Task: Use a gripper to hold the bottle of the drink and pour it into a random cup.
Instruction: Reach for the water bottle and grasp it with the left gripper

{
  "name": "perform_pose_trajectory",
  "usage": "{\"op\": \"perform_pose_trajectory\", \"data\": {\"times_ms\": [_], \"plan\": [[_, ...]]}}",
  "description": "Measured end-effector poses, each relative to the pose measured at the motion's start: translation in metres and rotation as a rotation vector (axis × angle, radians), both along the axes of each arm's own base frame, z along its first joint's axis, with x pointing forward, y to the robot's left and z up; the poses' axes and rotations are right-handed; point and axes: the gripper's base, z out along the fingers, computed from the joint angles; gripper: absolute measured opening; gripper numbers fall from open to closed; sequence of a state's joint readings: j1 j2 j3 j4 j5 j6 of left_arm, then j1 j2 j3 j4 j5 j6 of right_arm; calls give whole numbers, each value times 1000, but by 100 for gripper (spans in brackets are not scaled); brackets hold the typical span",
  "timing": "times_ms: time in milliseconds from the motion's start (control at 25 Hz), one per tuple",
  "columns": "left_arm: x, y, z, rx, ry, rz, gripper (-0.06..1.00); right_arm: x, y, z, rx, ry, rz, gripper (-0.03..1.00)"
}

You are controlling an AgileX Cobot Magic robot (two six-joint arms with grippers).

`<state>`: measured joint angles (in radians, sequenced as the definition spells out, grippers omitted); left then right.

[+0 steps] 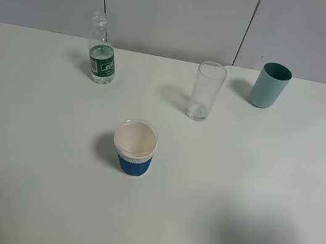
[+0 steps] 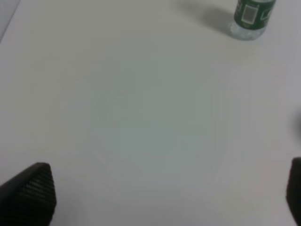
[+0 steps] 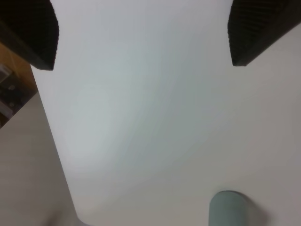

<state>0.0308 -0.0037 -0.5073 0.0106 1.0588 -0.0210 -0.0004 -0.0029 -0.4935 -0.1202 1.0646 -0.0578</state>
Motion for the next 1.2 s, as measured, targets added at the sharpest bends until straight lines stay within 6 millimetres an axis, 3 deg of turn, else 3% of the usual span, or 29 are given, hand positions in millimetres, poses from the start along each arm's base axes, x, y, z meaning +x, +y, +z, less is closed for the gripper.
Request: {"op": "perform_pose_trajectory", "data": {"times_ms": [1200], "plan": [[0, 0, 0, 0, 0, 0, 100, 0, 0, 0, 0, 0, 0, 74]]}}
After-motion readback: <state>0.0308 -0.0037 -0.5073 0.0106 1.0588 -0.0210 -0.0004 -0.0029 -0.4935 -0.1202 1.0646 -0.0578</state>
